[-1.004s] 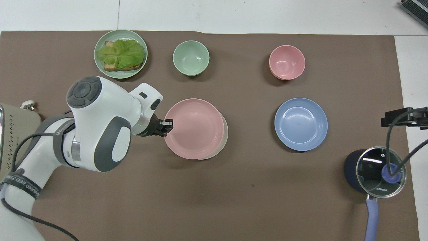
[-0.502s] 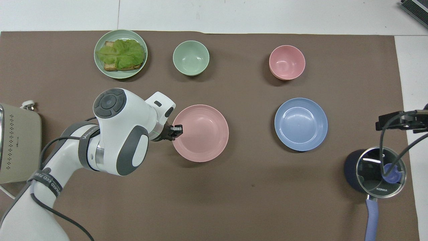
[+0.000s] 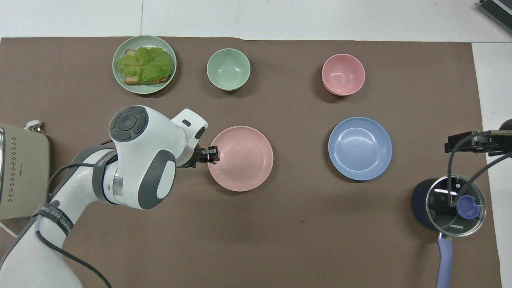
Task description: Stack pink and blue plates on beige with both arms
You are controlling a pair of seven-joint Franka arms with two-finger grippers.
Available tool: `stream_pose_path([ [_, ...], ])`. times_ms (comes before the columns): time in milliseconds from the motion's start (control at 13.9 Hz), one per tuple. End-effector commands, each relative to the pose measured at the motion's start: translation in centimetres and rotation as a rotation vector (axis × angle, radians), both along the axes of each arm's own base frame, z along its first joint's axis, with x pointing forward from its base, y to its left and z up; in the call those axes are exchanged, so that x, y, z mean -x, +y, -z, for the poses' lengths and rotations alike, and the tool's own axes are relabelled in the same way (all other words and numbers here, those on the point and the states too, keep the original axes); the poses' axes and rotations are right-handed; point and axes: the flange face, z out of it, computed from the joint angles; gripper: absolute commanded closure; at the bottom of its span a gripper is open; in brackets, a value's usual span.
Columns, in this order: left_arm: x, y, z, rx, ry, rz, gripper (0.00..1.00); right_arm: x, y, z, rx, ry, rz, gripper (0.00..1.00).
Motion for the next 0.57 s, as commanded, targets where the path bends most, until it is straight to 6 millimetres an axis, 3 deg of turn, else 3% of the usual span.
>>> stream_pose_path([
  [0,-0.4,0.5,-0.8,0.015,-0.013,-0.010,0.00,-0.4,0.0,3.0,-0.021,-0.011,-0.010,0.00],
  [143,-1.6,2.8,-1.4,-0.008,-0.029,-0.027,0.00,-1.2,0.7,5.7,-0.019,-0.008,-0.022,0.00],
  [358,-5.0,8.8,-5.1,-0.106,-0.074,0.024,0.00,-3.8,0.7,10.7,-0.020,0.001,-0.027,0.00],
  [502,-6.7,14.0,-7.3,-0.111,-0.064,0.036,0.00,-4.8,0.8,13.1,-0.017,-0.020,-0.052,0.00],
])
